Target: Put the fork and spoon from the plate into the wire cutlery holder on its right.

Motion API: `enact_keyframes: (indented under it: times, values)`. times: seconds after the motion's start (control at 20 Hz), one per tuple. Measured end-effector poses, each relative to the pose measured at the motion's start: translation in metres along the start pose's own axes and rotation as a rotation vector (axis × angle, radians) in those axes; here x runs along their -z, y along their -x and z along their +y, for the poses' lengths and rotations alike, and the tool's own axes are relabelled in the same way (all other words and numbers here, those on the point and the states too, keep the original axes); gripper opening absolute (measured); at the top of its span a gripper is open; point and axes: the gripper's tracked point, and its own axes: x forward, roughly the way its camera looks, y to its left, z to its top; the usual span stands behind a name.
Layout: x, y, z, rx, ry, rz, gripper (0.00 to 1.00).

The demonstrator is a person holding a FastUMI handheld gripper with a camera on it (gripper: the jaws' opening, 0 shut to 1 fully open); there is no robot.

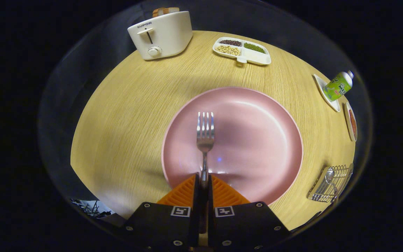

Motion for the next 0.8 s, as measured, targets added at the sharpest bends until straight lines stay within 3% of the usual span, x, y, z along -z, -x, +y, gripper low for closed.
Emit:
enact_keyframes:
  times: [0.35, 0.8]
  values:
    - [-0.008, 0.026, -0.009, -0.055, -0.051, -0.056, 0.05]
    - [-0.011, 0.099, -0.088, 0.024, -0.154, -0.197, 0.05]
